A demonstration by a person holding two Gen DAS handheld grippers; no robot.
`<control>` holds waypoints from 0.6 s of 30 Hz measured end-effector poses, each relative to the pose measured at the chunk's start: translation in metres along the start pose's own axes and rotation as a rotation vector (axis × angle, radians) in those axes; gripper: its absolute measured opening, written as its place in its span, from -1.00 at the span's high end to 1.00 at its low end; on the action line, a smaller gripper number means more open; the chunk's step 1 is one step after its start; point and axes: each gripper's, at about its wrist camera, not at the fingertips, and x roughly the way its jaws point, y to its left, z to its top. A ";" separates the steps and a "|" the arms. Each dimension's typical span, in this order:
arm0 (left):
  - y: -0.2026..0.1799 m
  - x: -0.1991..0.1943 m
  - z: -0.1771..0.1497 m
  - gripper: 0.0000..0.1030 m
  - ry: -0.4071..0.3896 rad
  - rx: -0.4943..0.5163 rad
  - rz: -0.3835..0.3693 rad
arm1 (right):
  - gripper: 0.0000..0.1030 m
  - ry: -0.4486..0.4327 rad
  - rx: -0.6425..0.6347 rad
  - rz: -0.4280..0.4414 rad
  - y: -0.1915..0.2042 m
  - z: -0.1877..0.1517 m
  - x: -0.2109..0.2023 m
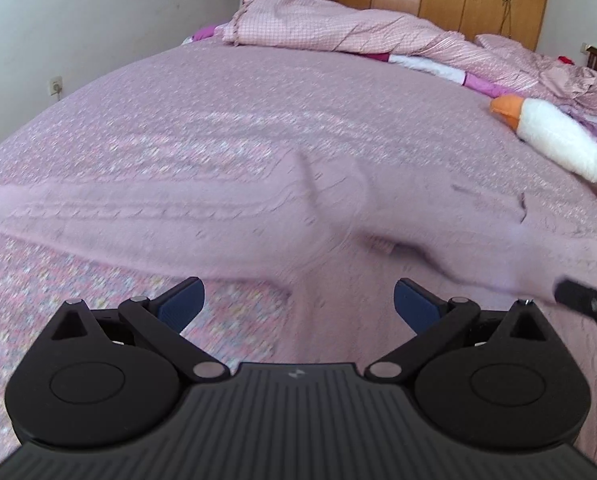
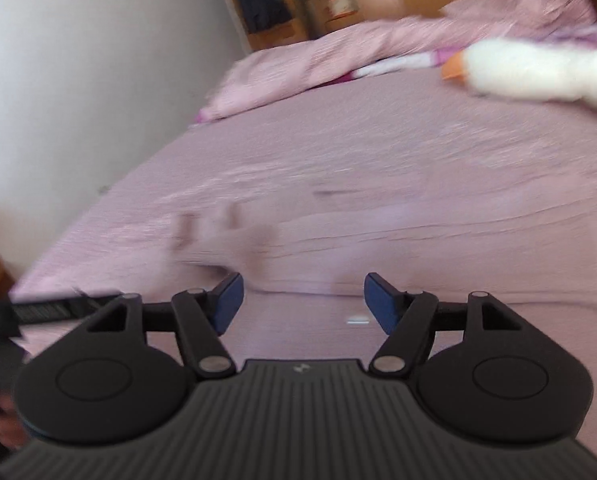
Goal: Fold small clothes
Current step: 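Open the right tool and release the folded sleeve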
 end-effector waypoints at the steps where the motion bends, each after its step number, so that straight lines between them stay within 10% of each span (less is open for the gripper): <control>1: -0.003 0.002 0.004 -1.00 -0.003 -0.001 -0.009 | -0.36 -0.006 -0.006 -0.041 -0.007 -0.001 -0.003; 18: -0.040 0.052 0.035 -1.00 -0.005 -0.029 -0.069 | -0.35 -0.050 0.070 -0.266 -0.077 -0.015 -0.016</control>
